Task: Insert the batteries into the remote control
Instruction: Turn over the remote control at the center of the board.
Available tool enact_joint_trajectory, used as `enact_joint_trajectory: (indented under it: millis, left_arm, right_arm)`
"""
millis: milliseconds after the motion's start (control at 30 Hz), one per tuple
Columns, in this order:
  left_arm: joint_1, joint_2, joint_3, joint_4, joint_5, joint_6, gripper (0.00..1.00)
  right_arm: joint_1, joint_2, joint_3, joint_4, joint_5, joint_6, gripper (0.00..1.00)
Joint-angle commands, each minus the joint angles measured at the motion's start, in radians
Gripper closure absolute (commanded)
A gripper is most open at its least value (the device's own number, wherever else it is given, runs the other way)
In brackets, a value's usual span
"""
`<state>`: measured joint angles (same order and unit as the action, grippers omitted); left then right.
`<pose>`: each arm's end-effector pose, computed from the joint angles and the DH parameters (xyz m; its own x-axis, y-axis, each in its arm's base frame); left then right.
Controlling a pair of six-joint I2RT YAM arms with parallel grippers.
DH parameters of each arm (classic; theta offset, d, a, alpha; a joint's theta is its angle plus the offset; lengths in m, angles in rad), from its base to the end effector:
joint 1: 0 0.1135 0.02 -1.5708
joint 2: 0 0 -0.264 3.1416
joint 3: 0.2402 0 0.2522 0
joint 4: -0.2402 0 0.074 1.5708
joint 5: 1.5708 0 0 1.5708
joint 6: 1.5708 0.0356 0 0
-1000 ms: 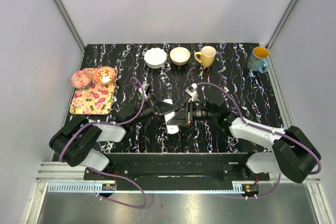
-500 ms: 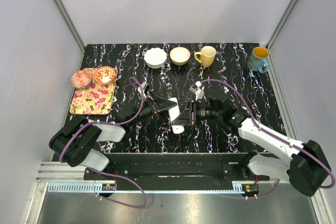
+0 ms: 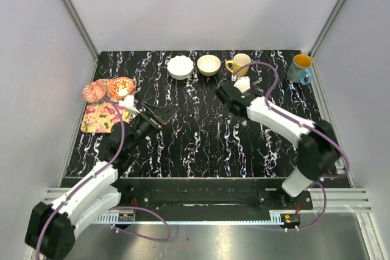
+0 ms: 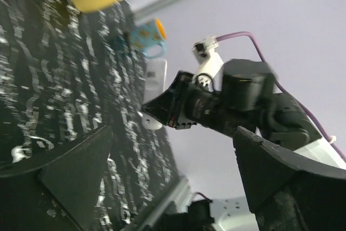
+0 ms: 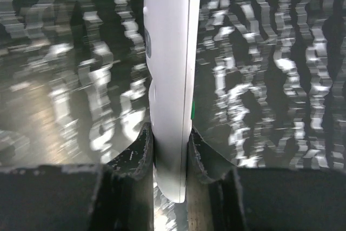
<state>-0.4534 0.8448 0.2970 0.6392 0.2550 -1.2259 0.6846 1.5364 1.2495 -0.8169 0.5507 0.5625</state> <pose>0.1697 -0.0927 0.2445 -0.5837 -0.7286 -0.3584 0.2969 0.2193 -0.9294 0.2518 0.1815 0.2724 -0.7752 -0.0461 -0.6300 0.0674 0.9856 -0.1552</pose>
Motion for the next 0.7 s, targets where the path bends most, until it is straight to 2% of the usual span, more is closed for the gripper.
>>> enact_joint_trajectory:
  millis: [0,133,200,433,633,667]
  left_arm:
    - [-0.002,-0.174,0.109,-0.601,-0.224,0.262,0.01]
    - [-0.007,-0.22,0.18,-0.766,-0.252,0.345,0.01]
    - [-0.008,-0.219,0.192,-0.809,-0.252,0.361,0.01]
    - [-0.01,-0.179,0.18,-0.813,-0.2,0.355,0.01]
    - [-0.011,-0.17,0.156,-0.779,-0.163,0.336,0.01]
    - [-0.011,-0.168,0.153,-0.777,-0.155,0.335,0.01]
  right_arm:
    - [-0.042,0.181,0.077,-0.163,0.388,-0.082,1.0]
    - [-0.097,0.406,0.181,-0.198,0.449,-0.108,1.0]
    - [-0.135,0.459,0.208,-0.206,0.437,-0.119,1.0]
    - [-0.183,0.643,0.373,-0.286,0.447,-0.127,1.0]
    - [-0.191,0.699,0.426,-0.308,0.344,-0.147,1.0]
    - [-0.189,0.699,0.421,-0.3,0.313,-0.15,0.98]
